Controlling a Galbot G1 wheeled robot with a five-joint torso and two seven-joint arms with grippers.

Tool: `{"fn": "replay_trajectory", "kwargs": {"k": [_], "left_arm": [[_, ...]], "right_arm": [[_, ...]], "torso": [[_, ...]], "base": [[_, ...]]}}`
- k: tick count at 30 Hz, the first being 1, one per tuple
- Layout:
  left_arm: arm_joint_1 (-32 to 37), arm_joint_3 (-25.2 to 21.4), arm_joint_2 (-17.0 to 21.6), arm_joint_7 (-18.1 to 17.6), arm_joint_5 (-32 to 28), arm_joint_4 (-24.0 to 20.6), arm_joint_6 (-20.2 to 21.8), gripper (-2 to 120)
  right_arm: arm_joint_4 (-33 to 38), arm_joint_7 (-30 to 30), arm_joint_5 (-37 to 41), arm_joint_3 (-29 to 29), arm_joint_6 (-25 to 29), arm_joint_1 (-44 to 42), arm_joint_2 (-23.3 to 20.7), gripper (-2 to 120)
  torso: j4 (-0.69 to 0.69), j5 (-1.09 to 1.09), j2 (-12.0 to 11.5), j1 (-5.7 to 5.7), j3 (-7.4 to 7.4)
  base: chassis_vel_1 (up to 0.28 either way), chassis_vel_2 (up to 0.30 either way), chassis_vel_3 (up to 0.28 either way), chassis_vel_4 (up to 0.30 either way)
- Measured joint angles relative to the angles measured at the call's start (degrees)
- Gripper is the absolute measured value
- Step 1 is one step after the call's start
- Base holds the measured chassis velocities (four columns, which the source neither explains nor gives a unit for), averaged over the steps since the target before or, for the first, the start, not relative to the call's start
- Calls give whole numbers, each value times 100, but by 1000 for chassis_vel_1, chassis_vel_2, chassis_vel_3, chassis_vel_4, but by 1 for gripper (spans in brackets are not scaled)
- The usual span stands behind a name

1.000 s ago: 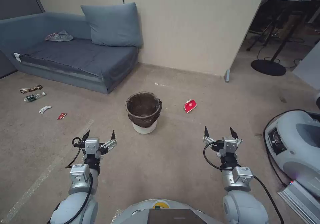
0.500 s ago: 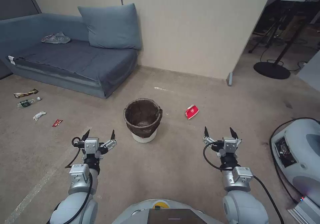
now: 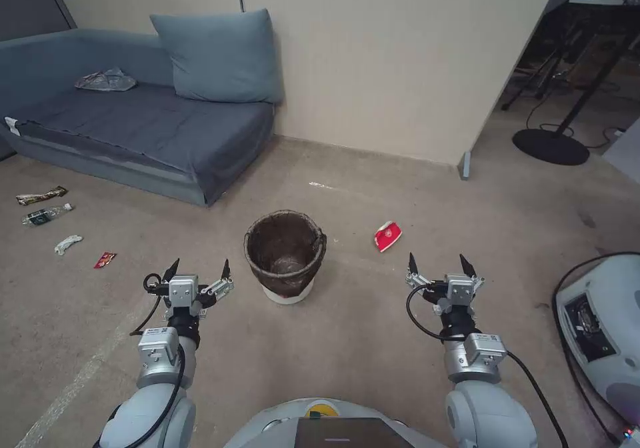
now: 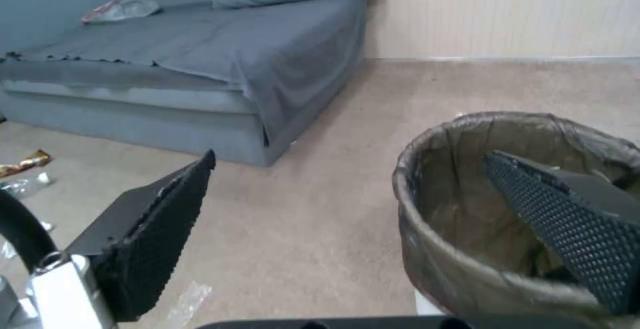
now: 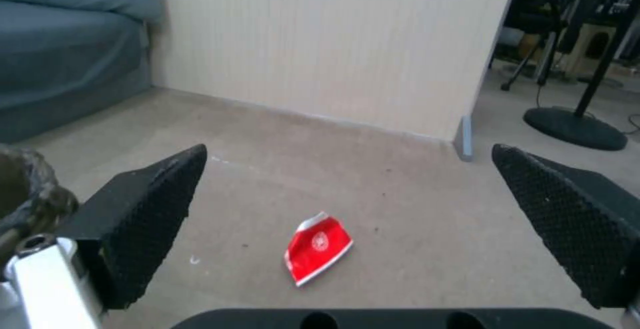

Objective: Pick up the trash bin, then pick up the garbage from the floor and place it into the trash bin.

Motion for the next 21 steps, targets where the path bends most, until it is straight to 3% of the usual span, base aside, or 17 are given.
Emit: {"fn": "replay_trajectory", "kwargs": {"k": [14, 21], "left_arm": [[-33, 9, 18, 9, -48, 5, 41, 100], [-356, -34, 261, 128, -405, 36, 397, 100]], "right_arm": [[-11, -4, 22, -8, 85, 4, 0, 100], [-45, 8, 62, 2, 96, 17, 0, 100]], "torso": [[1, 0, 0, 0, 1], [0, 0, 0, 0, 0]], "base": [[-92, 98, 104, -90], [0, 0, 0, 0]]}}
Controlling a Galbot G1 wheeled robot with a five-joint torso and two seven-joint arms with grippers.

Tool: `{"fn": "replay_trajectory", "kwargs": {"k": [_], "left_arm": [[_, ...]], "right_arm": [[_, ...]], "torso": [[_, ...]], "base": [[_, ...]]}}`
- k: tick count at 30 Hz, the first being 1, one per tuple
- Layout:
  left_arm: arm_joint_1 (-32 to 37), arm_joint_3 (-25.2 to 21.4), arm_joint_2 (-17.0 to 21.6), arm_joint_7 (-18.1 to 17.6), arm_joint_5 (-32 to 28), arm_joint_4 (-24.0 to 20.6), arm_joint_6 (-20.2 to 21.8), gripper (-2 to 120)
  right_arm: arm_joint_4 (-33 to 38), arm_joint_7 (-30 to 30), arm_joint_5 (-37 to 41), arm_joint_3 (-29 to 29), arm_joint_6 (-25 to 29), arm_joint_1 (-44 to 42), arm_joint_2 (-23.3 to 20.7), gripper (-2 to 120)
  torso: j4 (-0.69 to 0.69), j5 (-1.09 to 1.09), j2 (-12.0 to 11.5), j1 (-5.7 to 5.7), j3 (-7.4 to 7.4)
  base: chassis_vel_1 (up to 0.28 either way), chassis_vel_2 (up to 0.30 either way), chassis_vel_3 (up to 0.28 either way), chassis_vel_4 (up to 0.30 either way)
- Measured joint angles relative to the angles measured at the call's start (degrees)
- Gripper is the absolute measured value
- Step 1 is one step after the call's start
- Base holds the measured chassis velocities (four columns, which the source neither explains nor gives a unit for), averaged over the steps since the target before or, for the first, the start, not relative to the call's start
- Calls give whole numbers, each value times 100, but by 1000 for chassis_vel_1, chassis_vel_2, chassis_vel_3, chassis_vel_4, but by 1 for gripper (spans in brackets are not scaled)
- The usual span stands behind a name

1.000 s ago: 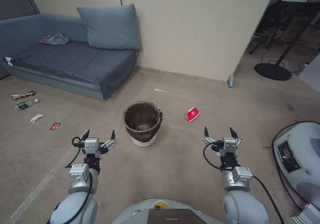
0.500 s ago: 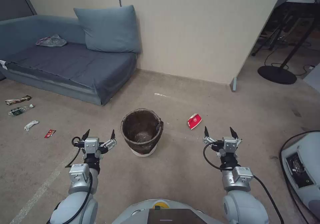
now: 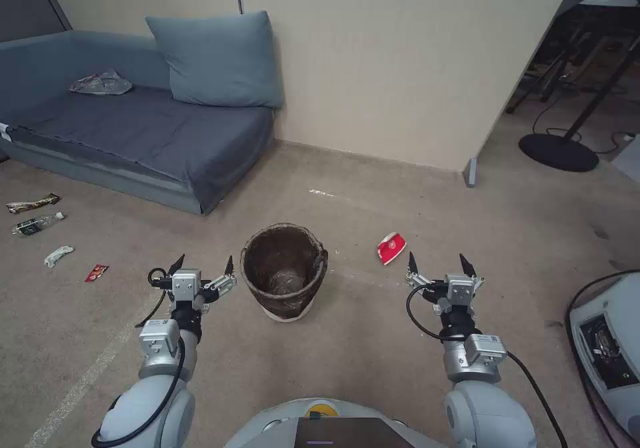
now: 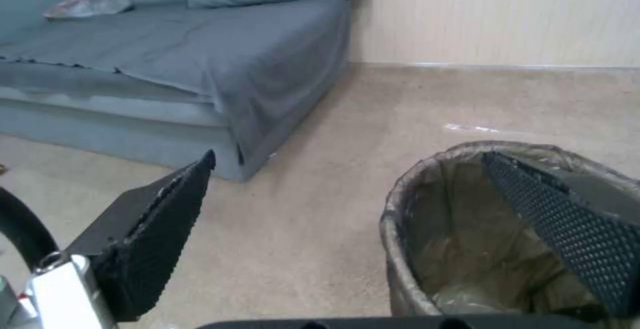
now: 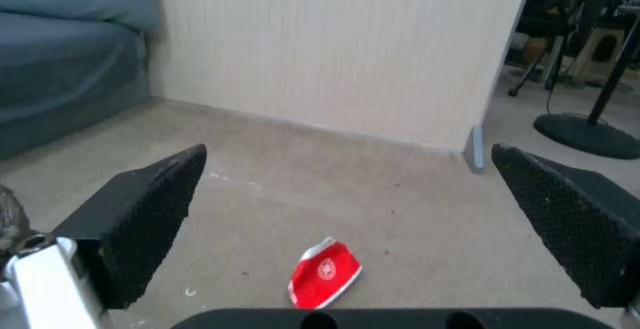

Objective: Pick up the trash bin, then pick up the garbage from the floor and place it into the trash bin.

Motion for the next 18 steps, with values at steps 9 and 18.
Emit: {"fn": "replay_trajectory", "kwargs": {"k": [9, 18], "left_arm": [[-431, 30, 391, 0, -550, -20, 887, 100], [-663, 160, 475, -362, -935, -35, 1576, 100]], "right_arm": [[-80, 28, 16, -13, -25, 18, 0, 100], [-176, 30, 44, -85, -118, 111, 0, 100]], "torso": [[0, 0, 0, 0, 0], [0, 0, 0, 0, 0]], "base": [[0, 0, 0, 0], [0, 0, 0, 0]]}}
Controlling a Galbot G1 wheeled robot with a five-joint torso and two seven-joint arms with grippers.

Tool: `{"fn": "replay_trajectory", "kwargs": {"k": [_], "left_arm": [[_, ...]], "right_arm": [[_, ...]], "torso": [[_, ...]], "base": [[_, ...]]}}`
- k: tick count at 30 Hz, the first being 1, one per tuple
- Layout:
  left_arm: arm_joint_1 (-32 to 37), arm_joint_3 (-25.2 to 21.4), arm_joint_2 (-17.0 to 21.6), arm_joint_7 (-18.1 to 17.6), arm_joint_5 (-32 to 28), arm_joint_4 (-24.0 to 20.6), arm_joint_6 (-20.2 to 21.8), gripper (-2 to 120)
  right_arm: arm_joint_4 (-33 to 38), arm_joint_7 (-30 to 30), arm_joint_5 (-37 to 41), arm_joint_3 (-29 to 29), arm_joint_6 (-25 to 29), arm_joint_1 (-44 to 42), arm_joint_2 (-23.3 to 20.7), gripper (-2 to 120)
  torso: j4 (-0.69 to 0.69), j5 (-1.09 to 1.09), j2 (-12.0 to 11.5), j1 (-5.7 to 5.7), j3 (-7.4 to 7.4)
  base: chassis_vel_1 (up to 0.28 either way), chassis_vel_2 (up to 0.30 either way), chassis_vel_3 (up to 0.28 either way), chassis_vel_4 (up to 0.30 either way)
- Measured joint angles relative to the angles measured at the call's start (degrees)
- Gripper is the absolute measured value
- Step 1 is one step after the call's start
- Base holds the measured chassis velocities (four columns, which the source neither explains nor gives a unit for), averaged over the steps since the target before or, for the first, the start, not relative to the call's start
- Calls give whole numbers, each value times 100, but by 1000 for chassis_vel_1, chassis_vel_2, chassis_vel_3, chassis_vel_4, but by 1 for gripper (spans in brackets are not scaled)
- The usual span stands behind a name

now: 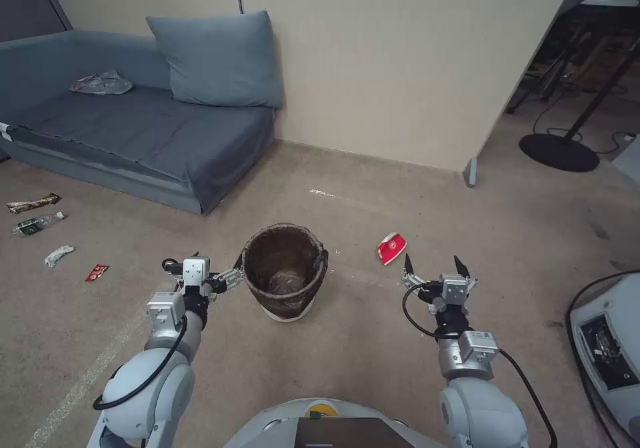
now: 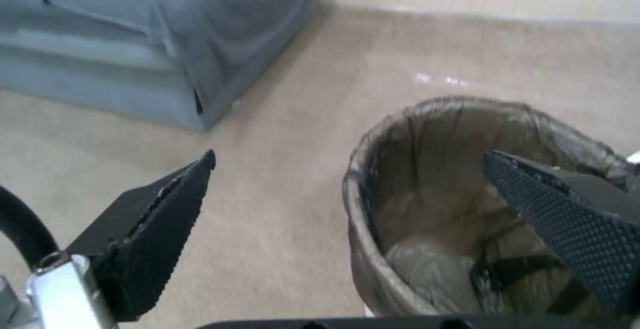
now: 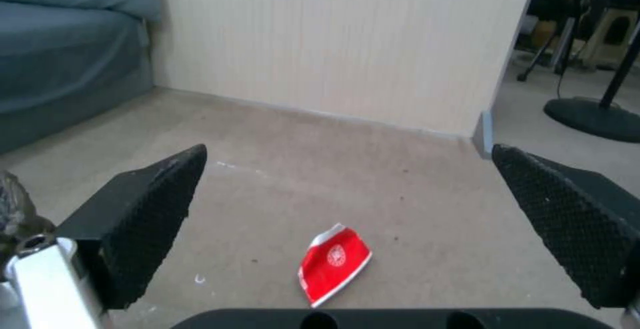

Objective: Pick up the trash bin, then pick up the garbage from the floor and place it into the trash bin.

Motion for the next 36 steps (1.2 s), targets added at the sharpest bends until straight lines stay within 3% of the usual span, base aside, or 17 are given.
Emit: {"fn": "replay_trajectory", "kwargs": {"k": [9, 36], "left_arm": [[-411, 100, 192, -722, -419, 317, 723, 100], [-1657, 823, 425, -1277, -1134, 1420, 814, 100]], "right_arm": [[-112, 9, 26, -42, -15, 28, 0, 100], [-268, -15, -55, -75, -19, 38, 0, 100]], "torso": [[0, 0, 0, 0, 0], [-1, 1, 0, 0, 0]], "base": [[0, 0, 0, 0], [0, 0, 0, 0]]}}
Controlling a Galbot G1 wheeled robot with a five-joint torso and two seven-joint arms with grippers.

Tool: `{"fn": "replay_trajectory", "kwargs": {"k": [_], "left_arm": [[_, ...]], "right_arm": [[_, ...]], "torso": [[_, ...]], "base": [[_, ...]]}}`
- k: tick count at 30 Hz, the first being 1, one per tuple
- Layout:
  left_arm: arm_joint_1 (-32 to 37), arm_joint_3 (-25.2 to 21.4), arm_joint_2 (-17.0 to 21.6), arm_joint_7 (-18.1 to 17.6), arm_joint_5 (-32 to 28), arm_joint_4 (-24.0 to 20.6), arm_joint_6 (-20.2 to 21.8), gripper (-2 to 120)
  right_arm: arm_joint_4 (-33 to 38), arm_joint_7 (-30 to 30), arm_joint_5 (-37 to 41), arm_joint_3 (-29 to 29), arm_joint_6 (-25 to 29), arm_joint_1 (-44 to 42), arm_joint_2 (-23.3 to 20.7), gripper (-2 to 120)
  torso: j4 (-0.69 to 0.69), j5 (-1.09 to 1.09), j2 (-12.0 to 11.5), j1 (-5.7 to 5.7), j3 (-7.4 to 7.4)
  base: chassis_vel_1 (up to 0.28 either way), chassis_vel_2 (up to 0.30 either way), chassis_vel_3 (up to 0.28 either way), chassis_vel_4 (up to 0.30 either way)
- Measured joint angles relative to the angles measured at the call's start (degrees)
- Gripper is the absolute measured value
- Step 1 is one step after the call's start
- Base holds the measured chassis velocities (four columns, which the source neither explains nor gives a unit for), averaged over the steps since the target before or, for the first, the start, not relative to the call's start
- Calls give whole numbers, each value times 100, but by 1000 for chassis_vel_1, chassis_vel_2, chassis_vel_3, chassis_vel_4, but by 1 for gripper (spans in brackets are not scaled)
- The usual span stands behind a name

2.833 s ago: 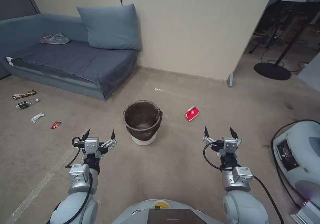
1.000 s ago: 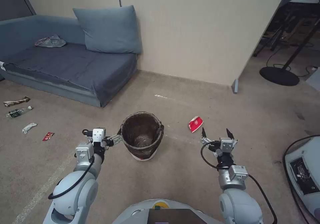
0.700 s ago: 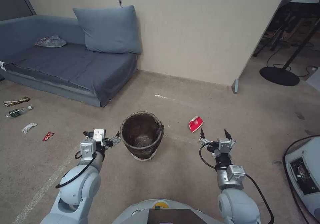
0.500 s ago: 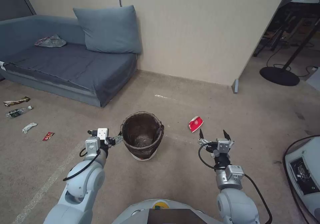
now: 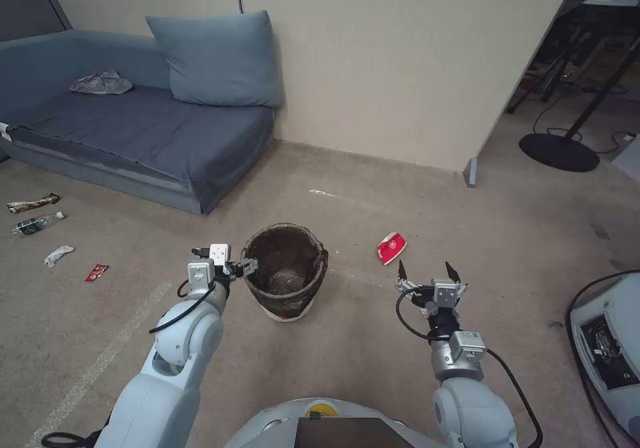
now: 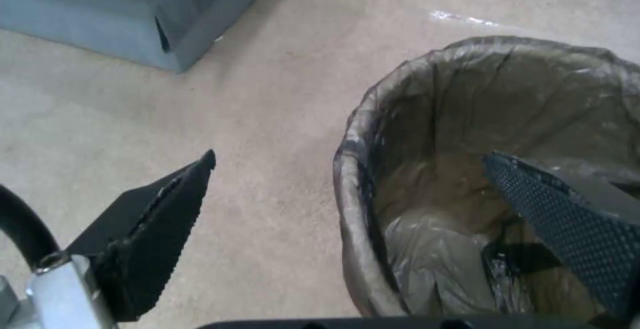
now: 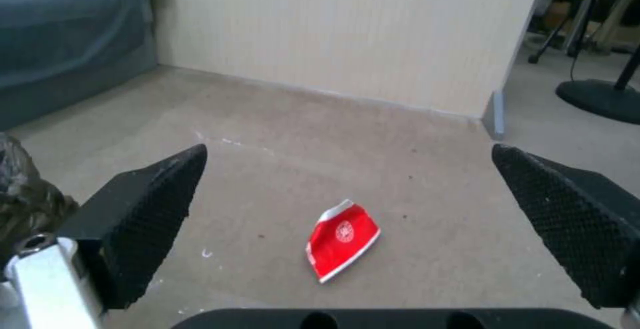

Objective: Pick up the trash bin, then pick up the garbage from the floor and place it into the trash bin.

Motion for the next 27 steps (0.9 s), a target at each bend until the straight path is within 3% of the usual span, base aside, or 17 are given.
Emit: {"fn": "replay_trajectory", "kwargs": {"k": [10, 27], "left_arm": [[-427, 191, -2, -305, -318, 515, -9, 100], [-516, 335, -182, -377, -296, 1011, -14, 100]], "right_arm": [[-16, 0, -2, 5, 20, -37, 0, 100], [-44, 6, 26, -19, 58, -43, 0, 100]], "torso": [[0, 0, 0, 0, 0], [1, 0, 0, 0, 0]], "base": [[0, 0, 0, 0], [0, 0, 0, 0]]}}
